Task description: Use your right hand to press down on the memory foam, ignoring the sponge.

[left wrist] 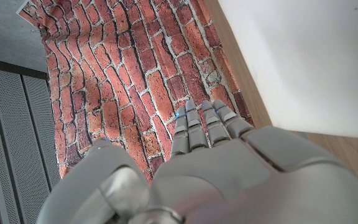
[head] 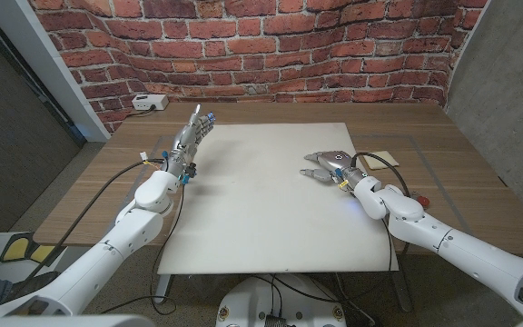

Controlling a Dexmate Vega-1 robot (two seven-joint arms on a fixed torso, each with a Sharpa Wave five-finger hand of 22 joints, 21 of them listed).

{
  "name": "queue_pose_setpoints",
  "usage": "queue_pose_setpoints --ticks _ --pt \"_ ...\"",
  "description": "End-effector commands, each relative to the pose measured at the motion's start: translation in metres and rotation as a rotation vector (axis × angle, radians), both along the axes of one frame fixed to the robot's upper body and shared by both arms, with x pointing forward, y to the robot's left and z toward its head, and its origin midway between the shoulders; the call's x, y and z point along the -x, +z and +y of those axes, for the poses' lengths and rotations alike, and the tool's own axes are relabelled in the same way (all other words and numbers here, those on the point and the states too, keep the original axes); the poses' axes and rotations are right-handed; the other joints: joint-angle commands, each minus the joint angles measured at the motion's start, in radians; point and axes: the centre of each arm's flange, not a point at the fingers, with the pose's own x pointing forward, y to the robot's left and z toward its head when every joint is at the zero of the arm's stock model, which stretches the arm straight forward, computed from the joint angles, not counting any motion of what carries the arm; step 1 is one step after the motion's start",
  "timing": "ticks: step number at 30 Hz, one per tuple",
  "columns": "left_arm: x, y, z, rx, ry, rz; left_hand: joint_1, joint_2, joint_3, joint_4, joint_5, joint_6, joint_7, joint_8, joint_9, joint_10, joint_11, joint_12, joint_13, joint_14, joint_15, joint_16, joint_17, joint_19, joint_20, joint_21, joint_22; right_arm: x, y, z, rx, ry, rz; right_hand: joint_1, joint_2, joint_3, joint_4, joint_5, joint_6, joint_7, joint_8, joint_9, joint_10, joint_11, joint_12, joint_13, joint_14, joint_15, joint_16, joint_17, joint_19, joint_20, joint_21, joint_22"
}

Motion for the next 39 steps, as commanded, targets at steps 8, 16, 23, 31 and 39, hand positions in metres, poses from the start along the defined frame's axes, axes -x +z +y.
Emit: queue_pose_setpoints --ticks 8,16,23,31,39 --pt "-0.004 -0.001 0.002 0.002 -0.002 0.009 0.006 0.004 -0.006 0.001 -0.001 0.006 -0.002 -0.004 0.004 0.009 -0.003 -0.002 0.002 0.007 0.0 -0.003 0.002 0.005 0.006 -0.006 0.003 -0.008 -0.015 -0.006 0.019 -0.043 0.071 0.043 0.004 0.021 -0.006 0.005 0.012 -0.006 0.007 0.004 0.008 -0.001 0.006 0.003 0.007 0.0 0.003 0.003 0.018 -0.001 0.005 0.003" --pt "-0.004 -0.001 0.003 0.004 -0.003 0.008 0.007 0.005 -0.007 0.001 -0.001 0.007 -0.001 -0.004 0.004 0.01 -0.005 -0.003 0.002 0.007 0.0 -0.003 0.002 0.005 0.007 -0.006 0.003 -0.009 -0.016 -0.005 0.033 -0.047 0.08 0.064 0.001 0.029 -0.007 0.005 0.014 -0.007 0.008 0.004 0.008 -0.001 0.006 0.003 0.01 0.001 0.004 0.003 0.02 -0.001 0.005 0.003" --pt "-0.004 -0.002 0.004 0.006 -0.002 0.01 0.008 0.006 -0.008 0.001 -0.002 0.007 0.0 -0.005 0.005 0.011 -0.002 -0.003 0.002 0.007 0.0 -0.003 0.002 0.006 0.006 -0.006 0.003 -0.011 -0.018 -0.004 0.038 -0.055 0.097 0.077 -0.003 0.033 -0.008 0.005 0.017 -0.009 0.009 0.004 0.005 -0.004 0.005 0.003 0.011 0.0 0.004 0.002 0.023 -0.002 0.005 0.003" --pt "-0.005 -0.002 0.004 0.004 -0.004 0.011 0.009 0.007 -0.009 0.001 -0.002 0.008 0.0 -0.006 0.005 0.012 -0.004 -0.003 0.002 0.007 0.0 -0.004 0.002 0.006 0.005 -0.007 0.003 -0.01 -0.015 -0.004 0.034 -0.053 0.084 0.085 -0.007 0.035 -0.004 0.004 0.021 -0.01 0.01 0.004 0.01 -0.003 0.006 0.003 0.011 0.0 0.004 0.003 0.026 -0.003 0.005 0.004" --pt "-0.005 0.0 0.004 0.002 -0.006 0.006 0.01 0.007 -0.01 0.001 -0.003 0.008 0.0 -0.006 0.005 0.012 -0.004 -0.004 0.002 0.007 0.001 -0.004 0.002 0.004 0.006 -0.008 0.003 -0.001 0.0 -0.001 0.026 -0.032 0.038 0.086 -0.01 0.035 0.001 0.003 0.021 -0.01 0.009 0.004 0.01 -0.003 0.006 0.003 0.014 0.001 0.005 0.004 0.028 -0.002 0.005 0.004"
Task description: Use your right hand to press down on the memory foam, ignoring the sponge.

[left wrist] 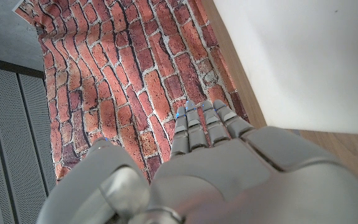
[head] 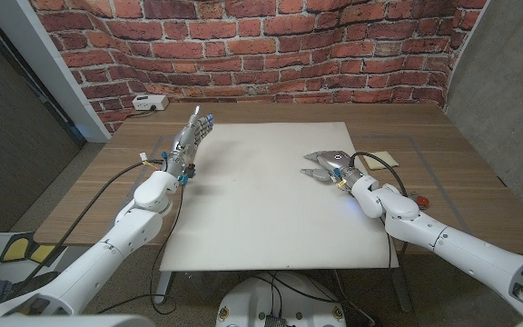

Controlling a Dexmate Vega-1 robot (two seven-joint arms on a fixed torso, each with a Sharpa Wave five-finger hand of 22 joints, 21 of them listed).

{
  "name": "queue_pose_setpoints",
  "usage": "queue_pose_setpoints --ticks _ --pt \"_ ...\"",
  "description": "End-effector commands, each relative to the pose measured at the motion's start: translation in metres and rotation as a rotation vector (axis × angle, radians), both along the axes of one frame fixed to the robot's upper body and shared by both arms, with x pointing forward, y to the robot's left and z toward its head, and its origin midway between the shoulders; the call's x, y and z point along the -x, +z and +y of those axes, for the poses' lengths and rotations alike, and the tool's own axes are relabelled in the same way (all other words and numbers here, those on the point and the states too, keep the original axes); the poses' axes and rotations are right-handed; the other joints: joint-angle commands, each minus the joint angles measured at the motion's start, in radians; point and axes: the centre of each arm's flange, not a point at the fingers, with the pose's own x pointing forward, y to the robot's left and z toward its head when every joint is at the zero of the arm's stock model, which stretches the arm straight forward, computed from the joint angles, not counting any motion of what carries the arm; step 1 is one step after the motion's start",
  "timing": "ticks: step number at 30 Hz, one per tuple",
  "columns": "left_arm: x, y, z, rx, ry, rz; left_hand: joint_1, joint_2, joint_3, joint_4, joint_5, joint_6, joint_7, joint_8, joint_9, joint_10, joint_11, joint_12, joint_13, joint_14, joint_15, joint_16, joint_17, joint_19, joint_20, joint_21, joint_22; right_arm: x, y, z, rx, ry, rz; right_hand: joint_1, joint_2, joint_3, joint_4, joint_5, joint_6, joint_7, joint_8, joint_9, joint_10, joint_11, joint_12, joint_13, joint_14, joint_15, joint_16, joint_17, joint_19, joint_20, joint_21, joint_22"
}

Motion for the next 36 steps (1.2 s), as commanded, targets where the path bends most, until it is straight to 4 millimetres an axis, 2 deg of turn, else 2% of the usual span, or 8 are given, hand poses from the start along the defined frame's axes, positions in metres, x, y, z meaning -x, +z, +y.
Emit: queue_pose_setpoints --ticks 1,14,36 --pt "0.0 0.002 0.0 -0.001 -0.004 -0.006 0.003 0.001 -0.003 0.003 -0.003 0.008 0.0 -0.003 0.005 0.011 -0.004 -0.003 0.002 0.007 0.001 0.0 0.002 0.004 0.007 -0.002 0.003 0.007 0.009 -0.001 0.013 0.006 0.004 0.011 0.0 0.008 0.001 0.003 0.01 0.002 0.004 0.004 0.011 -0.001 0.009 0.001 0.01 0.003 0.006 0.003 0.028 -0.002 0.008 0.004" --pt "0.001 0.002 0.0 0.006 -0.007 -0.015 0.004 0.002 -0.005 0.003 -0.003 0.008 -0.001 -0.004 0.005 0.009 0.001 -0.005 0.003 0.008 0.001 0.0 0.003 0.004 0.006 -0.002 0.003 0.019 0.034 0.005 -0.012 0.066 -0.076 0.017 -0.003 0.011 0.005 0.002 0.009 0.002 0.003 0.004 0.016 -0.001 0.011 0.001 0.014 -0.001 0.007 0.005 0.033 -0.006 0.009 0.005" --pt "0.004 0.005 0.001 0.012 -0.019 -0.023 0.007 0.005 -0.007 0.003 -0.004 0.013 0.0 -0.004 0.005 0.013 -0.003 -0.005 0.003 0.011 0.0 0.001 0.003 0.006 0.008 -0.002 0.003 0.032 0.057 0.008 -0.077 0.114 -0.142 0.022 -0.005 0.014 0.012 0.0 0.003 0.007 -0.001 0.004 0.017 0.001 0.01 0.001 0.016 0.0 0.007 0.007 0.034 -0.005 0.007 0.005"
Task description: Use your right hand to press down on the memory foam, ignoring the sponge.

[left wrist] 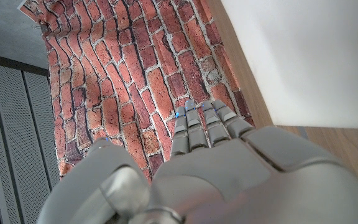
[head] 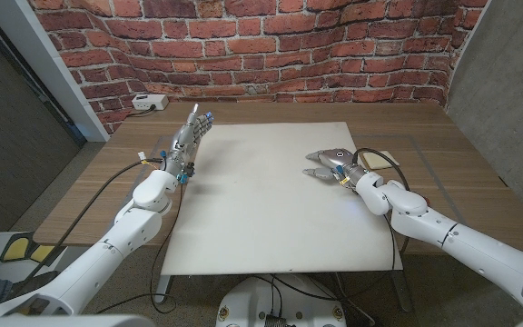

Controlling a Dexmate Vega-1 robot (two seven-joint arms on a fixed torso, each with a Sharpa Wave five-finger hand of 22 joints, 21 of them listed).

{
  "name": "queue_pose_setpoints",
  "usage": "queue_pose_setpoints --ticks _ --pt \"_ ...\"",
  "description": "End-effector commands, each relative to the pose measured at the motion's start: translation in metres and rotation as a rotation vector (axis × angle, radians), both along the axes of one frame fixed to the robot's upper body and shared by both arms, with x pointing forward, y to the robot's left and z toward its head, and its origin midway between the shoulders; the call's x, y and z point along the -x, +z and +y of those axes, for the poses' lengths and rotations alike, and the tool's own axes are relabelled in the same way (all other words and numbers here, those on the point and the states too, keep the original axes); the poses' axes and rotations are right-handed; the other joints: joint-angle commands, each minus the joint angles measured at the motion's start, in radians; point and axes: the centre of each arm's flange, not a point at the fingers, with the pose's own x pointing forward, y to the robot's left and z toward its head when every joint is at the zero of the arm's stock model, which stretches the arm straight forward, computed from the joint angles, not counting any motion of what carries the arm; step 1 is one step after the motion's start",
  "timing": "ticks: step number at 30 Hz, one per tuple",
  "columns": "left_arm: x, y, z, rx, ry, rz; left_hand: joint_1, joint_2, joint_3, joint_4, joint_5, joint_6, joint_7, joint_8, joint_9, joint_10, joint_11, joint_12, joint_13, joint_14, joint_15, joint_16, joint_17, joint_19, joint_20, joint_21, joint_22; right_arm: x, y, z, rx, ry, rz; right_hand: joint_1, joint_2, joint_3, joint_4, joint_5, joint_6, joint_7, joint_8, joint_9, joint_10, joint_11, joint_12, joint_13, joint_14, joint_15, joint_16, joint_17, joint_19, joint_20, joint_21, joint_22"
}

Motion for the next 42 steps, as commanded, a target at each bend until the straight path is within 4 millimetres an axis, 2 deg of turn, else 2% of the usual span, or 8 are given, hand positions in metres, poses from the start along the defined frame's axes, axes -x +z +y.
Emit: queue_pose_setpoints --ticks 1,13,25,42 --pt "0.001 0.001 0.0 0.0 -0.009 -0.005 0.001 -0.001 -0.005 0.0 -0.004 0.014 0.0 0.0 0.005 0.006 0.001 -0.005 0.003 0.011 0.001 0.001 0.003 0.006 0.008 -0.002 0.003 0.01 0.017 0.002 -0.046 0.033 -0.052 0.003 -0.003 0.002 0.005 0.0 -0.004 0.0 -0.002 0.002 -0.002 0.0 -0.003 -0.001 0.002 -0.002 0.006 0.001 -0.003 0.004 -0.003 0.0" --pt "0.002 0.002 0.0 -0.001 -0.009 -0.009 0.002 0.001 -0.006 0.0 -0.005 0.015 0.001 0.0 0.005 0.007 0.0 -0.005 0.003 0.013 0.0 0.001 0.003 0.007 0.008 -0.002 0.003 0.019 0.028 0.004 -0.067 0.044 -0.103 0.005 -0.004 0.004 0.007 -0.001 -0.009 0.004 -0.005 0.002 -0.008 0.0 -0.006 -0.001 -0.002 -0.001 0.004 0.002 -0.006 0.005 -0.005 0.0" --pt "0.003 0.001 0.0 -0.001 -0.008 -0.01 0.003 0.002 -0.008 0.001 -0.005 0.015 0.001 -0.001 0.005 0.008 0.005 -0.005 0.003 0.013 0.001 0.001 0.003 0.007 0.008 -0.002 0.003 0.038 0.047 0.001 -0.123 0.063 -0.177 0.006 -0.007 0.004 0.009 -0.002 -0.01 0.004 -0.005 0.002 -0.007 0.002 -0.006 0.0 -0.004 0.0 0.004 0.003 -0.008 0.006 -0.007 0.0" --pt "0.007 0.0 0.0 -0.001 -0.004 -0.015 0.005 0.003 -0.01 0.001 -0.006 0.017 0.002 -0.002 0.005 0.009 0.004 -0.006 0.003 0.013 0.001 0.0 0.003 0.007 0.007 -0.002 0.003 0.056 0.062 -0.004 -0.176 0.1 -0.241 -0.005 -0.011 -0.001 0.019 -0.004 -0.016 0.017 -0.007 0.002 0.0 0.008 -0.003 0.0 -0.008 0.003 0.004 0.006 -0.01 0.009 -0.009 0.001"
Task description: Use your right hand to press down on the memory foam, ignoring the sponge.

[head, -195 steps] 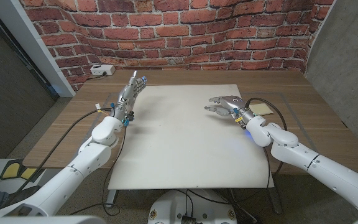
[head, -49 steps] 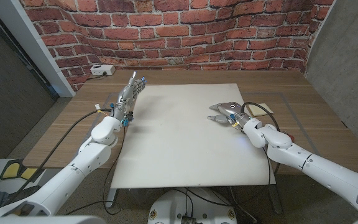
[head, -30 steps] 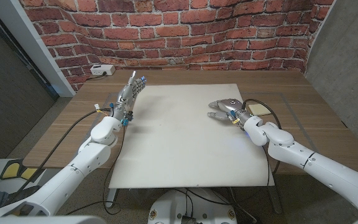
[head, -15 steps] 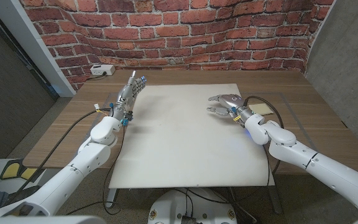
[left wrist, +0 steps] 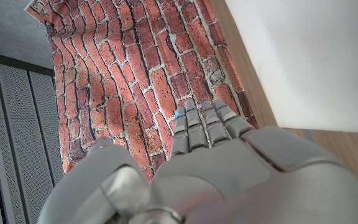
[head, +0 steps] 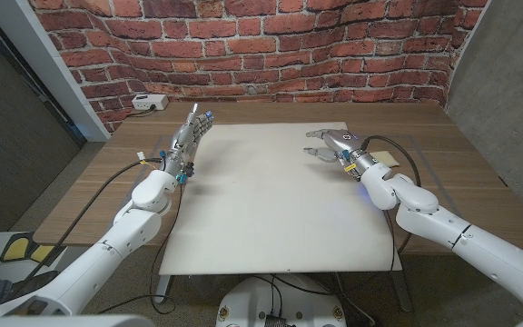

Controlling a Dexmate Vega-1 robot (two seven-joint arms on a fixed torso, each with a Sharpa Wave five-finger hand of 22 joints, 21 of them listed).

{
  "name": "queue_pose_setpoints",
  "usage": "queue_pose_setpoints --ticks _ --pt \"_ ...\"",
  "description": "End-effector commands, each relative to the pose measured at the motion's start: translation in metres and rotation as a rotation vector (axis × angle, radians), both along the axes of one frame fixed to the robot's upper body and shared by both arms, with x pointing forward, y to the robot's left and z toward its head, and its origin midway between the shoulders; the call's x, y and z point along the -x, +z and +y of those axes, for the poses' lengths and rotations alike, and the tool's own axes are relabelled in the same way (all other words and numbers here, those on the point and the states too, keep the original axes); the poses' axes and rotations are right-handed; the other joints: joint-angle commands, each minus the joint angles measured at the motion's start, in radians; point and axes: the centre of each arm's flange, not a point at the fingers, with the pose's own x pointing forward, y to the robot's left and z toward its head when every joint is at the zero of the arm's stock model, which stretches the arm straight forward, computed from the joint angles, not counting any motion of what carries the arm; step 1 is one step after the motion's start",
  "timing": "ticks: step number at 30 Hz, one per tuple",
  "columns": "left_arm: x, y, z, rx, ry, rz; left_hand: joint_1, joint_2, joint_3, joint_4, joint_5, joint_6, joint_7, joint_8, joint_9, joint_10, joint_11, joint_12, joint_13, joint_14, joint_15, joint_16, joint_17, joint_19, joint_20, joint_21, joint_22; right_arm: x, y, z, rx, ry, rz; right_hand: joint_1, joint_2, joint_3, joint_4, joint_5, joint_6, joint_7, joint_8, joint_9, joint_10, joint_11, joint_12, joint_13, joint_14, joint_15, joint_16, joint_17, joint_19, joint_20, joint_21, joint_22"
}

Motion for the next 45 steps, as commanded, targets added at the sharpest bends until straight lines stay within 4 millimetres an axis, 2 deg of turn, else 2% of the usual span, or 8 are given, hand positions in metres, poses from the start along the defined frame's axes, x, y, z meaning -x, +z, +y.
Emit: queue_pose_setpoints --ticks 1,21,25,39,45 --pt "0.003 -0.001 0.0 0.001 0.005 -0.002 0.005 0.003 -0.008 0.003 -0.006 0.006 0.002 -0.002 0.005 0.009 0.004 0.0 0.003 0.013 0.001 0.0 0.003 0.002 0.002 -0.002 0.003 0.015 0.014 -0.003 -0.046 0.039 -0.05 -0.006 -0.011 0.0 0.006 -0.004 -0.002 0.003 -0.002 0.002 0.007 0.003 -0.002 0.0 -0.005 -0.001 0.004 0.002 0.0 -0.001 -0.002 0.002" --pt "0.007 -0.003 -0.003 -0.001 0.005 -0.003 0.007 0.004 -0.011 0.004 -0.006 0.007 0.002 -0.003 0.005 0.008 0.001 -0.001 0.003 0.013 0.002 0.0 0.003 0.001 0.0 -0.003 0.003 0.027 0.026 -0.015 -0.217 0.168 -0.006 -0.038 -0.019 -0.015 0.024 -0.007 -0.001 0.022 -0.003 0.002 0.037 0.019 0.007 -0.001 -0.008 0.001 0.007 0.005 0.004 -0.001 -0.004 0.002" --pt "0.009 -0.004 -0.003 -0.003 0.008 -0.004 0.007 0.004 -0.011 0.004 -0.006 0.006 0.002 -0.003 0.005 0.008 0.005 -0.001 0.003 0.014 0.001 0.0 0.003 0.001 0.001 -0.003 0.003 0.028 0.028 -0.018 -0.26 0.201 0.014 -0.048 -0.021 -0.02 0.029 -0.007 -0.001 0.037 -0.003 0.001 0.041 0.021 0.008 -0.001 -0.005 0.003 0.009 0.006 0.006 0.0 -0.004 0.002" --pt "0.016 -0.005 -0.001 -0.005 0.021 -0.003 0.008 0.005 -0.013 0.004 -0.006 0.007 0.002 -0.003 0.005 0.009 0.003 -0.001 0.003 0.013 0.002 0.0 0.003 0.0 0.0 -0.004 0.003 0.023 0.027 -0.035 -0.467 0.348 0.095 -0.091 -0.03 -0.041 0.049 -0.01 0.008 0.059 -0.001 0.0 0.065 0.03 0.015 -0.002 0.008 0.008 0.015 0.008 0.022 0.003 -0.001 0.002" --pt "0.017 -0.006 -0.002 0.001 0.025 -0.006 0.009 0.006 -0.014 0.004 -0.006 0.007 0.002 -0.003 0.005 0.01 0.002 -0.001 0.003 0.014 0.001 0.0 0.003 0.0 0.0 -0.004 0.003 0.022 0.03 -0.04 -0.552 0.417 0.109 -0.103 -0.033 -0.048 0.053 -0.011 0.007 0.058 -0.002 0.0 0.073 0.031 0.017 -0.002 0.016 0.01 0.017 0.008 0.028 0.004 0.0 0.002"
